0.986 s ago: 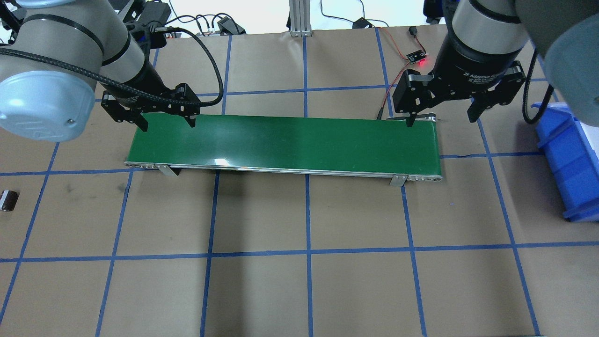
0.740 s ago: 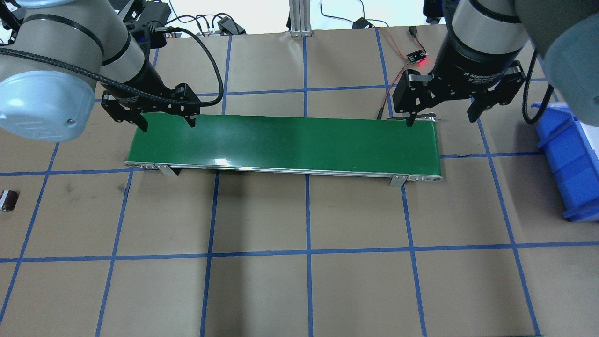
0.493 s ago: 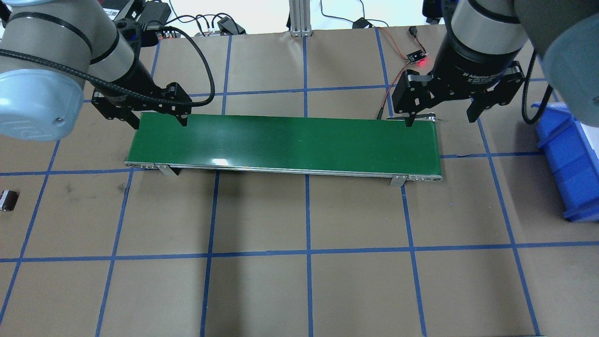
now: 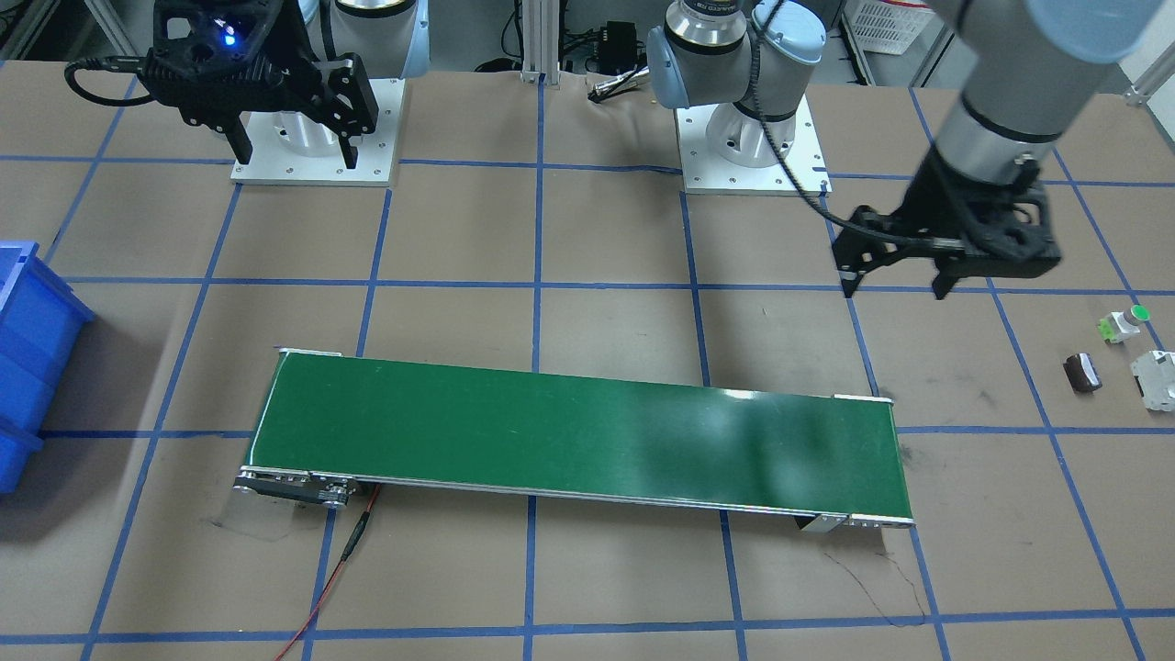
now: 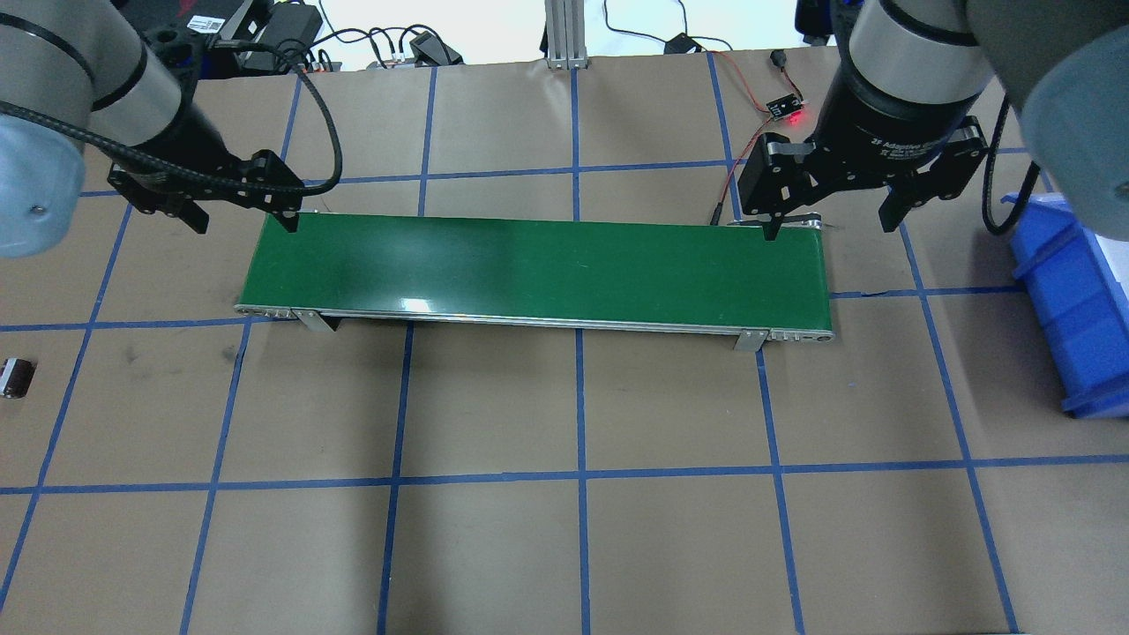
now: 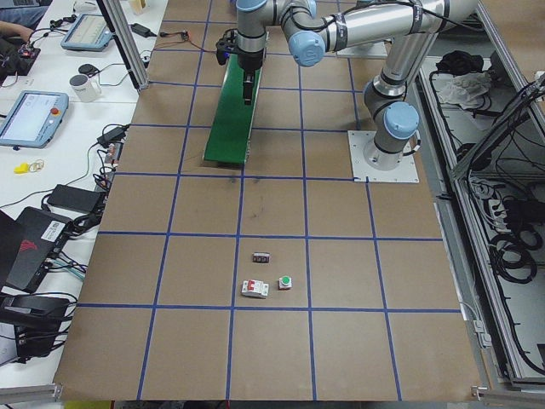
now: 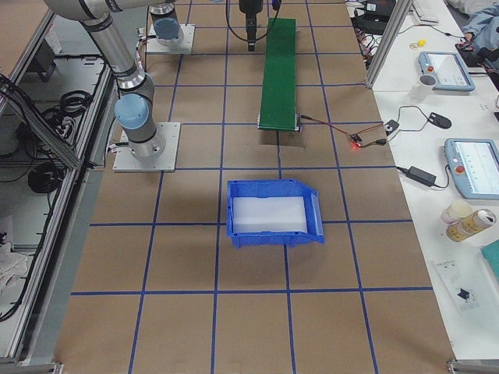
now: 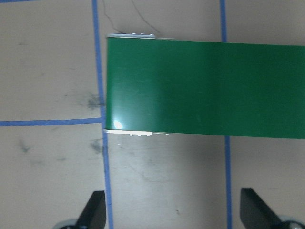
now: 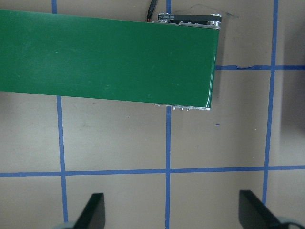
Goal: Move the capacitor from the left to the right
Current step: 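Move the left gripper off the belt toward the brown capacitor, then lower the left gripper and grasp the brown capacitor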
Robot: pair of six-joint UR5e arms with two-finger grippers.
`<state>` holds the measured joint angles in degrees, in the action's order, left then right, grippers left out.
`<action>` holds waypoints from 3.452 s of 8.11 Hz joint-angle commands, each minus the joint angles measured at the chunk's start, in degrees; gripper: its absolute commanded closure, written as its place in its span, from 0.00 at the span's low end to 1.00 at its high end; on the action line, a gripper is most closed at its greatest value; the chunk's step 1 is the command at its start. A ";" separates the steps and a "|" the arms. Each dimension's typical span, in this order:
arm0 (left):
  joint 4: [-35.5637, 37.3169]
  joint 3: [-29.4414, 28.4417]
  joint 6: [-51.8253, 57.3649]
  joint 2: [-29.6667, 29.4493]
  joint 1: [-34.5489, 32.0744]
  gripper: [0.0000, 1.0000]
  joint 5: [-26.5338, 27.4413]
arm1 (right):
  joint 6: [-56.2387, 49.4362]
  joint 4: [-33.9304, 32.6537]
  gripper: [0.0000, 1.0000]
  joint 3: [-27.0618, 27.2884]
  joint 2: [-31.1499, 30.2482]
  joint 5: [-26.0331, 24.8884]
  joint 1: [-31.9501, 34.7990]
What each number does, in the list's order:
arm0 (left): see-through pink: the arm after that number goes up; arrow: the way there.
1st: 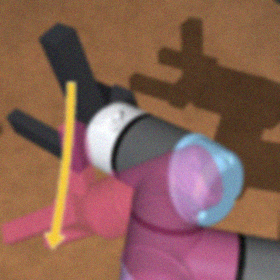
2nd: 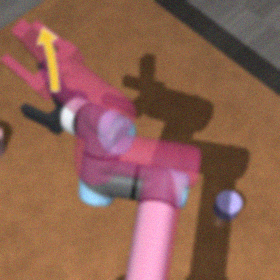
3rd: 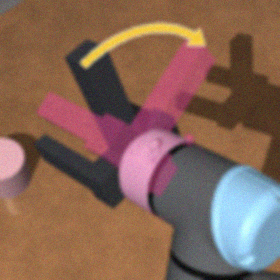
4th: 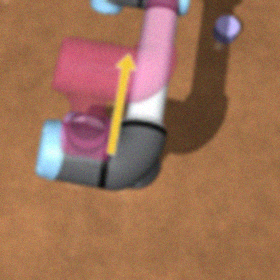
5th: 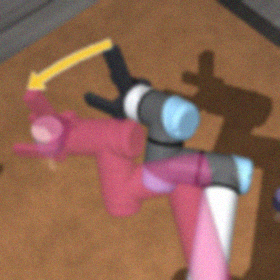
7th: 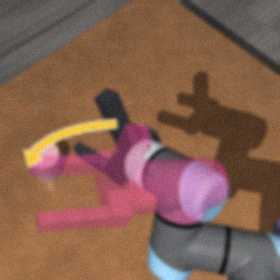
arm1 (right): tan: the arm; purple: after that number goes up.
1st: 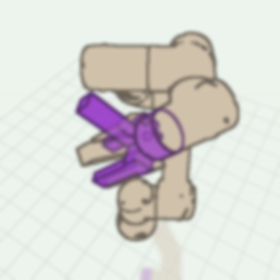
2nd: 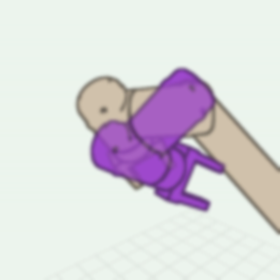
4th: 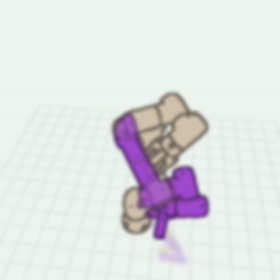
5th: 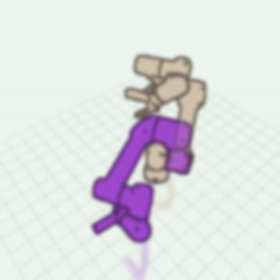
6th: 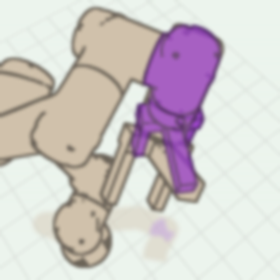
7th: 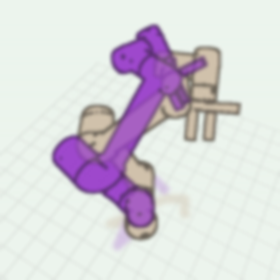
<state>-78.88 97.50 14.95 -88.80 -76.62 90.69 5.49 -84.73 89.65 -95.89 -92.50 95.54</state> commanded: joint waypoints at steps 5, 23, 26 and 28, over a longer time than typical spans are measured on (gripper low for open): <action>11.93 0.76 30.97 -9.51 33.25 0.00 -0.87 | 0.05 0.00 0.00 0.26 0.00 0.13 0.00; 25.44 0.50 33.48 -32.05 40.94 0.62 -0.25 | 0.05 0.00 0.00 0.26 0.00 0.04 0.00; 24.56 0.50 34.44 -30.82 40.94 1.00 2.98 | 0.05 0.00 0.00 0.26 0.00 0.04 0.00; 24.47 0.24 37.17 -26.98 40.94 1.00 3.09 | -0.04 0.00 0.00 0.26 0.00 0.04 0.00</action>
<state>-54.26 97.90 50.30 -119.20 -35.68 93.18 5.53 -84.73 89.91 -95.90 -92.46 95.54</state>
